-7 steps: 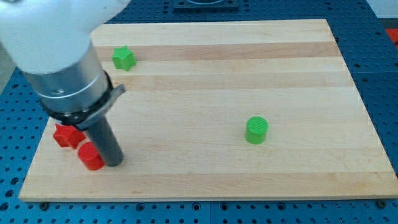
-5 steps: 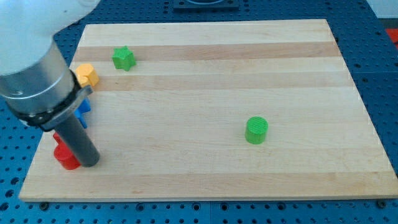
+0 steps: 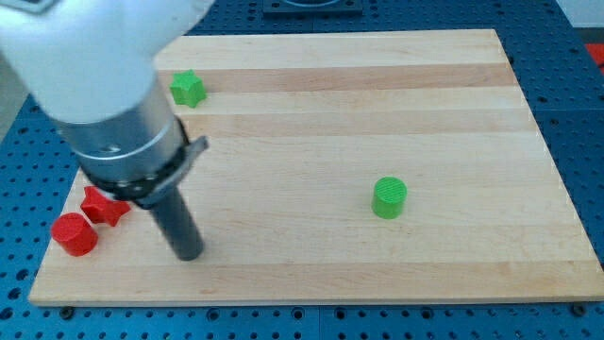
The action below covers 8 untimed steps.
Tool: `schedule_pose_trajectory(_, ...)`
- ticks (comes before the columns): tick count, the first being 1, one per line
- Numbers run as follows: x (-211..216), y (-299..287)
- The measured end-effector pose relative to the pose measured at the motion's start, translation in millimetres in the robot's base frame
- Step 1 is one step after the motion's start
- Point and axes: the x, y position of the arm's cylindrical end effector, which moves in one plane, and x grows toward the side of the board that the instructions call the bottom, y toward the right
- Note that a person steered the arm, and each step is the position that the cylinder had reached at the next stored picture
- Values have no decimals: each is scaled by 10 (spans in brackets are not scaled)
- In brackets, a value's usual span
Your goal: Push the green circle to the green star
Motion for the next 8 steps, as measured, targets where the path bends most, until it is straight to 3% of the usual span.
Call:
schedule_pose_trajectory(4,-106,2005)
schedule_pose_trajectory(6,-534,2302)
schedule_pose_trajectory(8,-1060,2100)
